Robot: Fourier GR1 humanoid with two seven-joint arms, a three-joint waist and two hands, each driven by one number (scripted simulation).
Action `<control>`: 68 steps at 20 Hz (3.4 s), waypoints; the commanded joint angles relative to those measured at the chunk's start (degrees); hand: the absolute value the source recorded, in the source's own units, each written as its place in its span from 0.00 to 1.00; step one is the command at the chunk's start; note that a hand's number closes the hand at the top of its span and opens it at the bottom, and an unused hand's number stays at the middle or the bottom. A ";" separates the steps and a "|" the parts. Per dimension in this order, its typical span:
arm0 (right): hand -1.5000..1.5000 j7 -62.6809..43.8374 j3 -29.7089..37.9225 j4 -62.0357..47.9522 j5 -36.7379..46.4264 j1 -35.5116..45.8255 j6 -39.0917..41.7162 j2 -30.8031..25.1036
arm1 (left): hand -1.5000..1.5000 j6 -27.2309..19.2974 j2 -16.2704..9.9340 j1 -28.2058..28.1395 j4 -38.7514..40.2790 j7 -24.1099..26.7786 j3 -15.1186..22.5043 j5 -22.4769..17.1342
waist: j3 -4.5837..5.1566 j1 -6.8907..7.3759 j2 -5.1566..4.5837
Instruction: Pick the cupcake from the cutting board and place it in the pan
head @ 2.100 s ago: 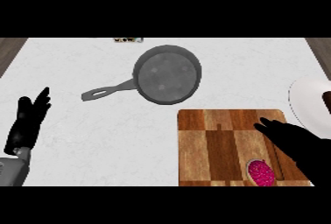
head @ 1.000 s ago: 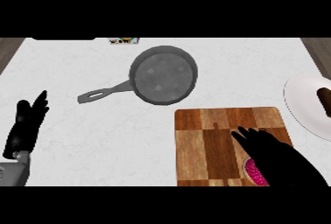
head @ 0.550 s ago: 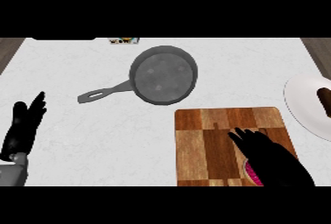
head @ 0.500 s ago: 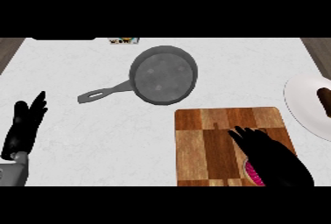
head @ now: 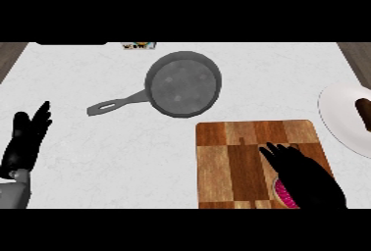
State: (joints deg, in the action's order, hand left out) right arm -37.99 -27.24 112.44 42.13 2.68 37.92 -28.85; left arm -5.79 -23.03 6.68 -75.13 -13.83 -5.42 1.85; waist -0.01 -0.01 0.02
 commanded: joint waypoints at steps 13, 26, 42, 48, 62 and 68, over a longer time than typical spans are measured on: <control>1.00 14.95 1.25 -7.55 14.41 1.92 -6.47 1.28 | 0.50 4.19 0.27 -1.84 -4.47 -3.10 -4.04 0.72 | -0.01 0.21 0.03; 1.00 -30.51 -6.53 4.42 38.97 -7.69 -26.08 28.54 | 0.50 1.47 1.28 0.16 1.19 0.69 -3.46 2.60 | 0.21 -1.42 0.50; 1.00 -41.22 -7.18 -8.85 40.50 23.85 -35.65 28.81 | 0.50 1.99 3.20 -0.31 -1.99 0.43 -1.50 3.73 | 0.01 1.79 -0.22; 1.00 -36.70 2.42 -21.92 33.68 32.45 -46.89 28.82 | 0.50 2.84 2.81 3.04 1.85 1.03 -1.98 3.59 | 0.01 2.64 -0.86; 1.00 -21.14 17.48 -61.52 18.27 47.81 -69.28 28.83 | 0.50 2.20 4.89 6.24 1.52 -0.71 0.06 4.99 | -0.04 4.64 -1.66; 1.00 -9.02 23.31 -73.55 10.12 50.19 -78.42 28.84 | 0.50 3.84 3.38 5.50 1.22 0.00 -1.27 3.83 | -0.13 5.48 -2.01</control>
State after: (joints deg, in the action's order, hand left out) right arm -51.58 -7.39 45.75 57.13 51.05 -32.60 -0.16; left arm -2.30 -19.54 12.41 -73.96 -14.18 -6.37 5.99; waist -0.10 5.16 -1.82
